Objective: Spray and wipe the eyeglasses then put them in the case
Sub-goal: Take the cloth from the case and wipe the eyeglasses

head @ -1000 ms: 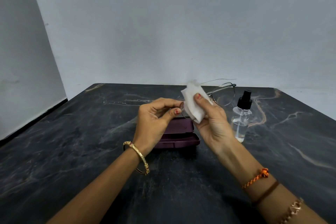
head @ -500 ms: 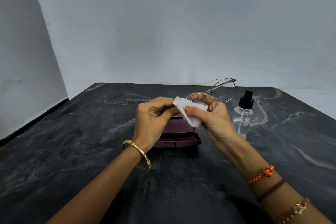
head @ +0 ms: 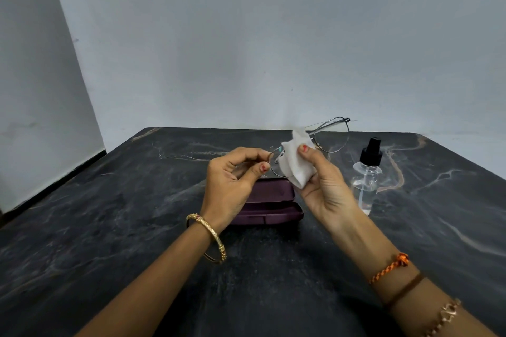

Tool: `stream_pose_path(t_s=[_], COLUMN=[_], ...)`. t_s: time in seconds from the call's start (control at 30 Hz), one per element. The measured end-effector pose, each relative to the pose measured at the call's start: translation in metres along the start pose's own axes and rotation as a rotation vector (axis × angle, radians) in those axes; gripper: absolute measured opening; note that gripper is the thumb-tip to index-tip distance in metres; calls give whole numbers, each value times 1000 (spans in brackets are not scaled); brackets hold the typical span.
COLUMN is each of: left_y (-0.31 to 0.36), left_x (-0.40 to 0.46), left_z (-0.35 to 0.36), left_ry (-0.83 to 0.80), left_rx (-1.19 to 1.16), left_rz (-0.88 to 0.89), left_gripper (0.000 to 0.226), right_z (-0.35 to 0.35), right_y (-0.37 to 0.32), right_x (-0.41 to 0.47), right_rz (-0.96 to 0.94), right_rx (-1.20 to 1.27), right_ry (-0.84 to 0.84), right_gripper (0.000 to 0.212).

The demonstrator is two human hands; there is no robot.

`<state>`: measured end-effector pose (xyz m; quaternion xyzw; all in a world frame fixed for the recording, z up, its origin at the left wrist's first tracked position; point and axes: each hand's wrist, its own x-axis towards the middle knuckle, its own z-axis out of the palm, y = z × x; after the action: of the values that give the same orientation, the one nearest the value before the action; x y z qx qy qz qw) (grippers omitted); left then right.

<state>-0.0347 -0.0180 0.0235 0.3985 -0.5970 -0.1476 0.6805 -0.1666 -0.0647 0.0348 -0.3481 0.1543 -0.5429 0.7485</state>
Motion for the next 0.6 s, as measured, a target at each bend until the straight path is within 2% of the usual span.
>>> stream_pose_path(t_s=[0.07, 0.13, 0.33, 0.43, 0.6], left_y=[0, -1, -1, 1, -1], left_x=[-1, -3, -3, 0, 3], left_z=[1, 1, 1, 0, -5], left_ry=[-7, -24, -96, -62, -24], left_rx=[-2, 28, 60, 48, 37], left_rz=[8, 19, -4, -17, -23], left_gripper=[30, 32, 37, 39, 35], right_z=[2, 3, 0, 0, -1], right_y=[5, 9, 8, 5, 7], right_x=[-1, -1, -2, -2, -4], right_rz=[1, 1, -80, -147, -42], right_rx=[32, -8, -269, -415, -458], right_ry=[3, -13, -89, -126, -154], right_gripper=[19, 26, 37, 32, 28])
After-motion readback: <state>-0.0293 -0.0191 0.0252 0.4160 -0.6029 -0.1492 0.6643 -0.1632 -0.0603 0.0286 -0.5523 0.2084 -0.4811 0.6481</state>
